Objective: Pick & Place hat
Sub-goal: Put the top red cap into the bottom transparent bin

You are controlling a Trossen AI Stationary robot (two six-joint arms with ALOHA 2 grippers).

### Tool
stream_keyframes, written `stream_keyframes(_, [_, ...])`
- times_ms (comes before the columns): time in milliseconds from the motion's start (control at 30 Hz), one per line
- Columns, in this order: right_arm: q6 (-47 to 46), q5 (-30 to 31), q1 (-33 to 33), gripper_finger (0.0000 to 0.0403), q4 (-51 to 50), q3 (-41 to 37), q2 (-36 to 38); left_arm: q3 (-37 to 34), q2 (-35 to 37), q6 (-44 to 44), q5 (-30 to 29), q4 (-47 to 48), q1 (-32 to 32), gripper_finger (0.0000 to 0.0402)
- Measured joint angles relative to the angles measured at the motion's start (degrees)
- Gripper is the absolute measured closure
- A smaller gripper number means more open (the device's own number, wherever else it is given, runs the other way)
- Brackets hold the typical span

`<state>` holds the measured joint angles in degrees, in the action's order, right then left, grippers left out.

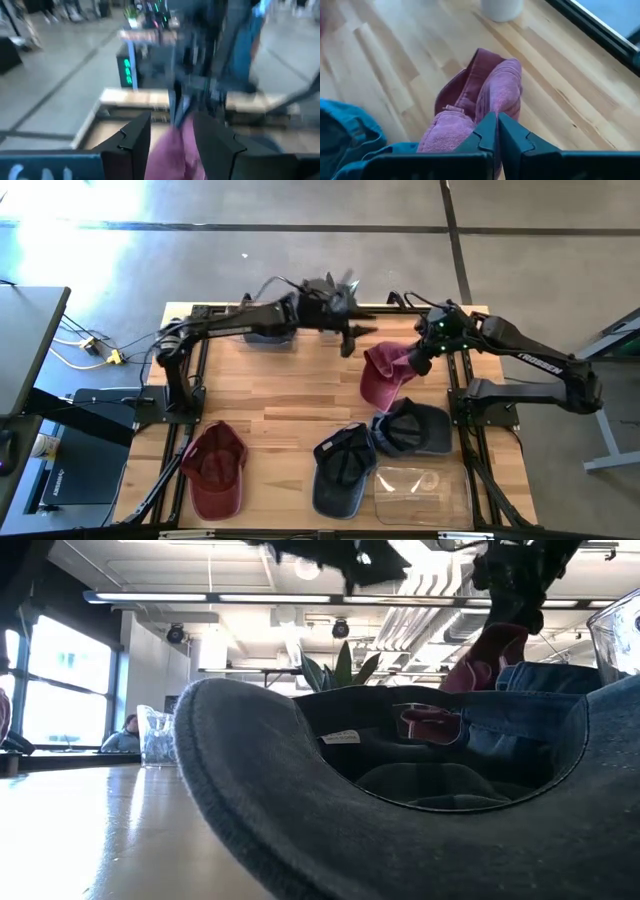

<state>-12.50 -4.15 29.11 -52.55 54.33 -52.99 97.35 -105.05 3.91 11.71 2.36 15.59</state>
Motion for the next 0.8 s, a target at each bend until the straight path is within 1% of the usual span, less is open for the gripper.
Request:
stream_keyframes(67, [0.84,-0.54,-0.89,0.0399,0.2,0.0,0.41,-0.22,-2.34,1.42,1.13,-1.36,-0.09,0.0247])
stream_keyframes(100, [0.94,-0.69,-1.39,0.0398,0.24,0.0,0.72,-0.02,-3.84,1.66,1.48,-3.4,-0.28,0.0239])
stream_keyframes(133, [0.95,-0.81,-1.88,0.0397,0.26,0.0,0.99,0.1,-4.68,1.68,1.49,-3.19,-0.23,0.0228])
stream_keyframes(200, [0.98,-1.75,-2.96,0.0395,0.28,0.0,1.75,-0.16,-5.64,1.03,1.6,-0.67,0.16,0.0202])
stream_keyframes(300, [0.99,-2.87,-4.65,0.04,0.36,0.0,2.91,0.14,-9.07,0.77,2.49,-3.47,0.21,0.0155])
stream_keyframes(367, [0.97,-3.1,-5.96,0.0399,0.53,0.0,3.85,-0.18,-10.4,0.4,4.16,-1.84,0.21,0.0125])
stream_keyframes(467, [0.77,-3.37,-8.01,0.0396,1.44,0.0,5.17,0.04,-13.38,0.34,4.19,-4.51,-0.67,0.0093])
stream_keyframes(533, [0.47,-4.0,-9.51,0.0398,2.29,0.03,5.96,-0.12,-14.32,0.21,3.89,-3.75,-0.96,0.0081])
stream_keyframes(633, [0.52,-4.27,-11.61,0.04,2.18,1.38,6.27,0.04,-16.35,0.18,2.45,-6.49,-1.54,0.0076])
stream_keyframes(800, [0.54,-2.16,-14.25,0.0399,1.33,5.15,6.27,-0.03,-16.44,-0.19,4.26,-5.24,-1.83,0.0077])
